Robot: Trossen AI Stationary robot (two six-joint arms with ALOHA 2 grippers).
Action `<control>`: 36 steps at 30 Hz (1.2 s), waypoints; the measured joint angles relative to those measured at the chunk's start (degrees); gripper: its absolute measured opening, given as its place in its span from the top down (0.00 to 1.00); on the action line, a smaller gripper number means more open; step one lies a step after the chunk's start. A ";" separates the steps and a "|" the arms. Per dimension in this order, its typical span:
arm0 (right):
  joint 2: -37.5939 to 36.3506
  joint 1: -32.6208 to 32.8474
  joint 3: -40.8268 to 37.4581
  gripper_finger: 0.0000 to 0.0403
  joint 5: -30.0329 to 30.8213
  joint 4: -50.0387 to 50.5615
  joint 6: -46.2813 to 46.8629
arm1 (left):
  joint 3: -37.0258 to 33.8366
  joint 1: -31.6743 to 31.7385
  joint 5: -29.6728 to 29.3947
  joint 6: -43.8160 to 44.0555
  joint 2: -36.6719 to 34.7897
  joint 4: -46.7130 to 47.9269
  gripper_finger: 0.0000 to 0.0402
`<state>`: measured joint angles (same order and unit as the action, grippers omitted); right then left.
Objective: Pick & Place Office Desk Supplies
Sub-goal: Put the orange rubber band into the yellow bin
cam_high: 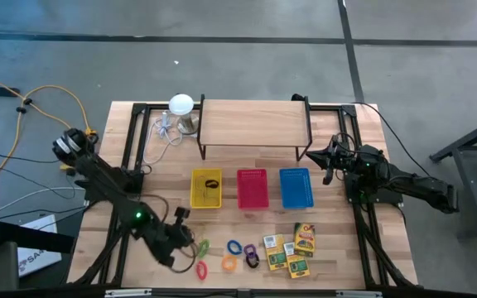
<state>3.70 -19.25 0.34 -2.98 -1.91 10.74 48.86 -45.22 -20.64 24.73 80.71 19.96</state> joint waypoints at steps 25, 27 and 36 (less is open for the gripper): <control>0.00 -0.01 -0.01 1.00 0.00 0.00 0.01 | 0.04 28.57 8.33 -15.75 -8.66 6.18 1.00; 0.01 0.01 0.00 1.00 0.00 0.02 0.01 | 0.04 30.67 9.31 -16.38 -8.66 6.23 1.00; -0.02 0.01 -0.02 1.00 0.00 0.02 0.01 | 0.04 37.70 10.86 -16.44 -8.66 9.24 1.00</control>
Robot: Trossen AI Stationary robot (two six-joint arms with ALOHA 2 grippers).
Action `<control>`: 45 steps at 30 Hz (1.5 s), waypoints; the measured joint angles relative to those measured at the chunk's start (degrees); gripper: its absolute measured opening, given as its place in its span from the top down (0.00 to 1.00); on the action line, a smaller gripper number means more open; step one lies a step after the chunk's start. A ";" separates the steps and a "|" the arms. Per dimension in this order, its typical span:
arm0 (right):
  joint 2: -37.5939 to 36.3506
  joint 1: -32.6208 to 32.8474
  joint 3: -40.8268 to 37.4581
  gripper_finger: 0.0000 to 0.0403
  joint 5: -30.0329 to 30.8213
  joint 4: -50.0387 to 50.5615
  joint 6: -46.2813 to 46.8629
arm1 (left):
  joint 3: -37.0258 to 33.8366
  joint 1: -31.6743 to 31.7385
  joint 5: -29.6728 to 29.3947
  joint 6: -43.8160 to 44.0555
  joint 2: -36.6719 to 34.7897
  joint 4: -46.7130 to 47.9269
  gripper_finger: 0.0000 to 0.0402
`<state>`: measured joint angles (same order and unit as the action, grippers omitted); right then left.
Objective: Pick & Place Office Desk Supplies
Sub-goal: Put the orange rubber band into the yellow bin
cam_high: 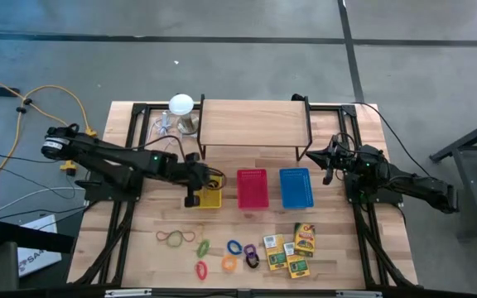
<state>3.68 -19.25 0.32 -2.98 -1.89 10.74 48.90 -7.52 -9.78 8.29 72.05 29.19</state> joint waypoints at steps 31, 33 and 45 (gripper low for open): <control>0.02 -0.02 0.00 1.00 0.00 0.00 0.00 | -1.22 -1.93 -1.69 1.81 1.77 2.73 1.00; 0.01 -0.02 0.02 1.00 0.00 0.00 0.00 | -1.22 -1.93 -1.67 1.81 1.77 2.73 1.00; 0.01 0.00 0.02 1.00 0.00 0.00 -0.02 | -1.22 -1.93 -1.54 1.87 1.77 2.73 0.99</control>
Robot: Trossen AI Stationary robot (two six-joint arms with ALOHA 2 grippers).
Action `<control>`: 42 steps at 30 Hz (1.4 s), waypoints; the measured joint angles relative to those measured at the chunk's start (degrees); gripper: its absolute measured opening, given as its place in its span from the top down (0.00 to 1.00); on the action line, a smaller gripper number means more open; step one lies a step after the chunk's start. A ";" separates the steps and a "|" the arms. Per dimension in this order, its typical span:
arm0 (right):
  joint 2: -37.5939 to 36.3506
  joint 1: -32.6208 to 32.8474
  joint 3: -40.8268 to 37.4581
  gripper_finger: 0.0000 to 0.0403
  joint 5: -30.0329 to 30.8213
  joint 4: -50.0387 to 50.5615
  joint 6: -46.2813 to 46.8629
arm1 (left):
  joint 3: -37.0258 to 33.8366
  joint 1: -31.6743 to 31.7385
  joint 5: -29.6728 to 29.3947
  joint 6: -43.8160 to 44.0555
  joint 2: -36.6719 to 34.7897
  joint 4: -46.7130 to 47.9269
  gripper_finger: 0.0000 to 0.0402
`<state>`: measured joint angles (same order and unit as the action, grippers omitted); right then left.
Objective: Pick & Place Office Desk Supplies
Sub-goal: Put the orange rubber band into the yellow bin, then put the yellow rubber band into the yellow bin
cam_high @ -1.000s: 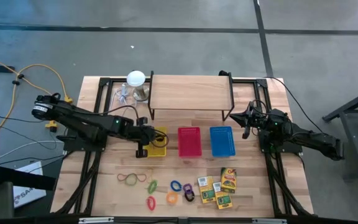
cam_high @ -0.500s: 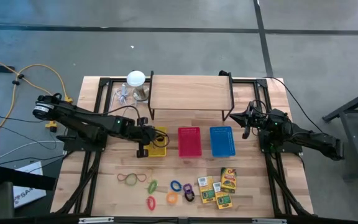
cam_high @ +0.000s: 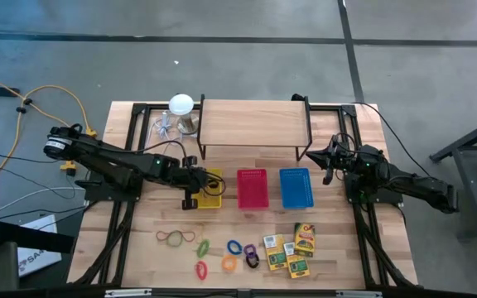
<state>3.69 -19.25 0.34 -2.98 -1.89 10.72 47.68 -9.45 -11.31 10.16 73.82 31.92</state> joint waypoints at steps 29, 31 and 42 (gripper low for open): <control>0.01 -0.01 0.00 1.00 0.00 0.00 0.00 | 0.00 0.00 -0.17 -4.24 0.00 -3.74 0.84; 0.02 0.00 0.00 1.00 0.00 0.00 0.02 | 0.00 0.00 -0.18 -4.32 0.00 -3.72 0.84; -0.01 -0.01 0.00 1.00 0.00 0.00 0.00 | 0.00 0.00 -0.22 -4.32 0.00 -3.72 0.84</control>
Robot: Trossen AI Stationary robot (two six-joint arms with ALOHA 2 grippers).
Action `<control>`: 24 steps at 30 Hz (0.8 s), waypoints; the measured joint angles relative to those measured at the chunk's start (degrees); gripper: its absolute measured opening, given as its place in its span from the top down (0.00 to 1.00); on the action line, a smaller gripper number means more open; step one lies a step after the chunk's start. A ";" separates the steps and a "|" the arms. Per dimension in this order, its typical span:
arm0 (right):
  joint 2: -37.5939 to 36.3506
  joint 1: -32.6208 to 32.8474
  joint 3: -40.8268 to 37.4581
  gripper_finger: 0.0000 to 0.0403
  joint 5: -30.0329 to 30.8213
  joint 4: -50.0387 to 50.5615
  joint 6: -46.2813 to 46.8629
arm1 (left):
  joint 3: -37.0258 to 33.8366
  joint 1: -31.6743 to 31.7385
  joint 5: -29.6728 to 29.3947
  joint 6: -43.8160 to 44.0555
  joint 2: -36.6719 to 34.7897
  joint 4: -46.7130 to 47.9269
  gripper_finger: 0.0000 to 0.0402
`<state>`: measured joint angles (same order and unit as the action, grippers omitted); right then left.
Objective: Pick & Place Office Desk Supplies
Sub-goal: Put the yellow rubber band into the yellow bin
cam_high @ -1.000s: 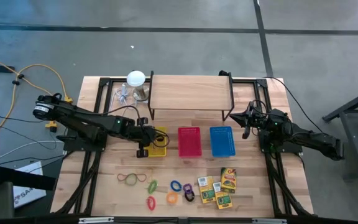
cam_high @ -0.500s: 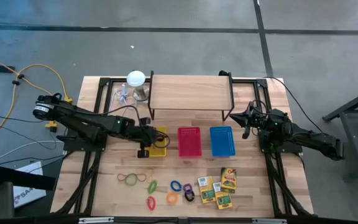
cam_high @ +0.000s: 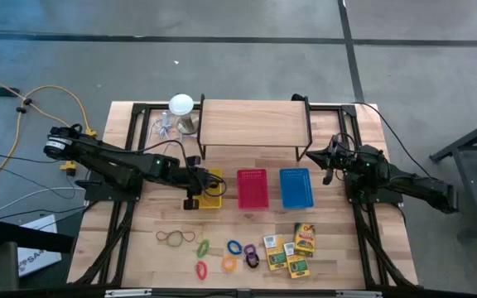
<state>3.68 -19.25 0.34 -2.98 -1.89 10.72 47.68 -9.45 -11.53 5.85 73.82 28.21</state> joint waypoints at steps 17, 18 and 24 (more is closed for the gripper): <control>0.00 0.00 0.00 1.00 0.00 0.00 0.02 | 0.02 -10.89 1.79 0.15 0.00 -3.08 0.84; 0.00 -0.01 0.00 1.00 0.00 0.00 0.01 | 0.02 -11.89 1.77 0.15 0.00 -3.06 0.84; 0.00 -0.01 0.00 1.00 0.00 0.00 0.01 | 0.02 -17.77 1.76 1.67 0.00 -3.04 0.84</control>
<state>3.69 -19.26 0.33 -2.98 -1.89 10.73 47.70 -27.23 -9.77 7.52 73.82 25.17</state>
